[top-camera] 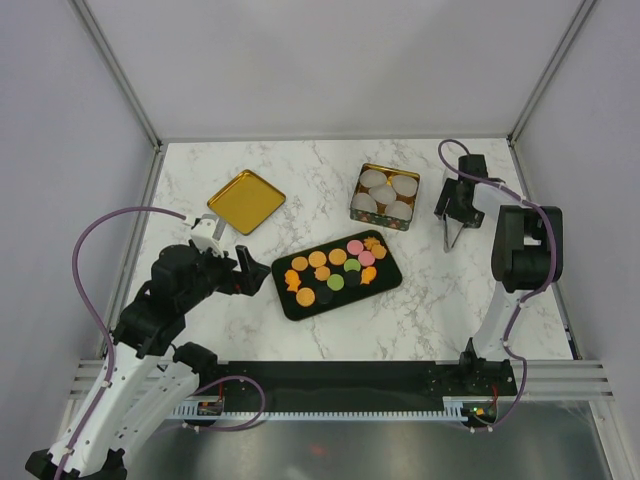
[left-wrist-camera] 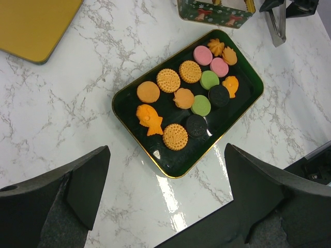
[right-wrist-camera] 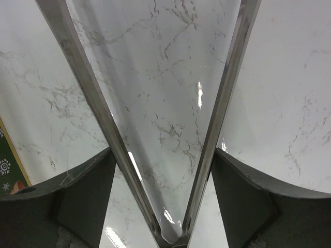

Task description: Pack the cookies

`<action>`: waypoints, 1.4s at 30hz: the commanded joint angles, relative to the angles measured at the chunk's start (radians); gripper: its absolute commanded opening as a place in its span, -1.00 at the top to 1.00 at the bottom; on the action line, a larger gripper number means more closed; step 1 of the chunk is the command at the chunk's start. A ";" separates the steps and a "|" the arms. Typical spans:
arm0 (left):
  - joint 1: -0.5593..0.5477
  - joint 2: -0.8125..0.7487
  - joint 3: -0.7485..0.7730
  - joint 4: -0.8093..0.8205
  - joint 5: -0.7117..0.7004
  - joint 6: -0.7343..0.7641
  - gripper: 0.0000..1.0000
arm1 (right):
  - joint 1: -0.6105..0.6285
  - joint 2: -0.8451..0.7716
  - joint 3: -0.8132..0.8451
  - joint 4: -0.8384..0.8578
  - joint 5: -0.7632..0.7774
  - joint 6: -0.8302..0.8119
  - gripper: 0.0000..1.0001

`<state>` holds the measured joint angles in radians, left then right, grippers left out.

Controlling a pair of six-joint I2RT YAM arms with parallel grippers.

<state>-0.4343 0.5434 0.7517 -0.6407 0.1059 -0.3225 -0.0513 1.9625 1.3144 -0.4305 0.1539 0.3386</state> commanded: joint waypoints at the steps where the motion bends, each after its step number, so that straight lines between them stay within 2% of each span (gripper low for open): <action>1: -0.004 0.001 0.001 0.030 -0.014 -0.012 -0.99 | -0.001 0.039 0.048 0.004 -0.053 -0.015 -0.57; 7: -0.006 0.006 0.000 0.029 -0.014 -0.012 -0.99 | -0.001 0.088 0.098 -0.025 -0.027 -0.026 -0.57; 17: -0.009 0.009 0.001 0.030 -0.014 -0.012 -1.00 | -0.002 0.124 0.059 -0.014 -0.036 -0.018 -0.51; 20: -0.009 0.010 0.000 0.029 -0.014 -0.012 -0.99 | -0.002 0.115 0.045 -0.001 -0.057 -0.009 -0.39; 21: -0.009 0.010 0.000 0.030 -0.015 -0.012 -0.99 | 0.001 0.105 0.040 -0.002 -0.076 -0.007 -0.23; 23: -0.009 0.012 0.001 0.029 -0.017 -0.013 -0.99 | 0.010 0.078 0.031 -0.002 -0.076 -0.001 -0.06; 27: -0.009 0.013 0.000 0.029 -0.021 -0.013 -1.00 | 0.045 -0.054 0.002 -0.014 -0.033 0.010 -0.02; 33: -0.009 0.015 0.000 0.027 -0.028 -0.013 -0.99 | 0.097 -0.347 -0.038 -0.059 -0.027 0.014 -0.02; 42: -0.009 0.013 0.000 0.026 -0.037 -0.015 -1.00 | 0.206 -0.650 -0.138 -0.154 -0.028 -0.016 -0.01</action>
<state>-0.4404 0.5564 0.7513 -0.6407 0.0860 -0.3225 0.1242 1.3716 1.2201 -0.5190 0.1280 0.3401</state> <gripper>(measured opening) 0.995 0.513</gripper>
